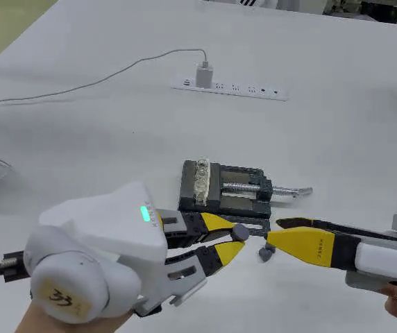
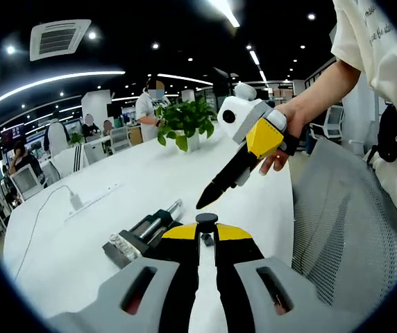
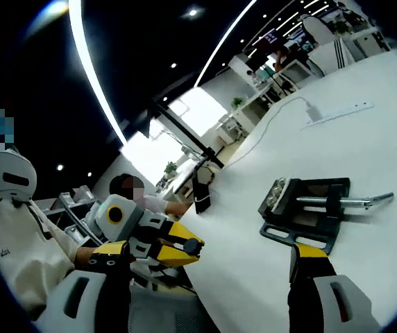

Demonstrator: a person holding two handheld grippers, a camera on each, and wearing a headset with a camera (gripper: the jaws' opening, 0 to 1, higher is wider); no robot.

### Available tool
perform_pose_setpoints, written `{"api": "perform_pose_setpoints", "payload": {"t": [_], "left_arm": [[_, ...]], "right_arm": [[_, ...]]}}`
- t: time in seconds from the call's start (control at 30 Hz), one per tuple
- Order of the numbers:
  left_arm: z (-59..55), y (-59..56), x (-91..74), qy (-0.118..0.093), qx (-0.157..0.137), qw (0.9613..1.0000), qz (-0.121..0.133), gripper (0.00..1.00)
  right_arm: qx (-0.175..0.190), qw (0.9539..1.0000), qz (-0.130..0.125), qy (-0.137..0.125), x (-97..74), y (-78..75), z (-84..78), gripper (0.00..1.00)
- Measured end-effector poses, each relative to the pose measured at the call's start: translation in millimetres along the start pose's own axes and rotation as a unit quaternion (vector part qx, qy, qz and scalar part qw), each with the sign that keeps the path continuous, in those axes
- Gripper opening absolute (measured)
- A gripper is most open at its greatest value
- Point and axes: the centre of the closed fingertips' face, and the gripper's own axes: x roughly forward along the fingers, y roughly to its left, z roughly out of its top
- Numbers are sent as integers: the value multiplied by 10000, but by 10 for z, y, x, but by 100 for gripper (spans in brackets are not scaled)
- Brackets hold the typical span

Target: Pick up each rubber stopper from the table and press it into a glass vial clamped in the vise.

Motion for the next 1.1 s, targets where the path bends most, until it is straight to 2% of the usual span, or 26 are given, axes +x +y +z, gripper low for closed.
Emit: {"api": "perform_pose_setpoints", "payload": {"t": [0.07,0.17,0.23,0.33,0.4,0.47,0.57,0.6,0.7,0.73,0.77,0.83,0.9,0.93,1.0,1.03,1.1], "left_arm": [[-13,-3,4,27,-17,10000,-14,4],[-35,-12,12,68,-50,10000,-43,4],[-53,-20,18,102,-64,9999,-66,4],[-73,-32,26,141,-57,9998,-94,4],[-89,-44,35,178,-56,9997,-123,4],[-103,-55,45,210,-65,9996,-155,4],[-117,-76,56,257,-51,9994,-214,4],[-125,-84,63,280,-50,9993,-242,4],[-135,-94,70,316,-10,9991,-271,4],[-135,-97,72,320,-3,9991,-281,4],[-141,-105,75,340,5,9990,-300,4],[-148,-115,79,361,30,9988,-322,4],[-161,-128,83,389,38,9986,-349,4],[-169,-138,86,407,46,9985,-365,4],[-183,-149,88,434,55,9983,-386,4],[-192,-159,90,447,51,9982,-406,4],[-205,-169,93,470,48,9980,-425,4]], "right_arm": [[-333,9993,-115,126,-6,-28,-5,99],[-654,9974,-129,287,-17,-14,-3,99],[-914,9949,-133,404,-22,-3,2,99],[-1087,9927,-111,503,-18,41,22,99],[-1327,9890,-112,650,-15,59,21,98],[-1826,9787,-163,928,-14,47,-13,96],[-2280,9646,-201,1307,1,48,-73,94],[-2487,9572,-214,1466,7,46,-94,93],[-2869,9396,-222,1853,21,45,-153,90],[-2934,9361,-221,1924,28,48,-162,89],[-3086,9302,-143,1984,44,72,-166,88],[-3164,9251,-133,2095,54,78,-176,86],[-3398,9128,-51,2264,59,81,-192,82],[-3415,9111,-59,2306,69,86,-197,80],[-3503,9046,-16,2429,70,85,-215,77],[-3636,8983,10,2467,76,83,-214,75],[-3734,8909,-11,2585,75,65,-231,71]]}}
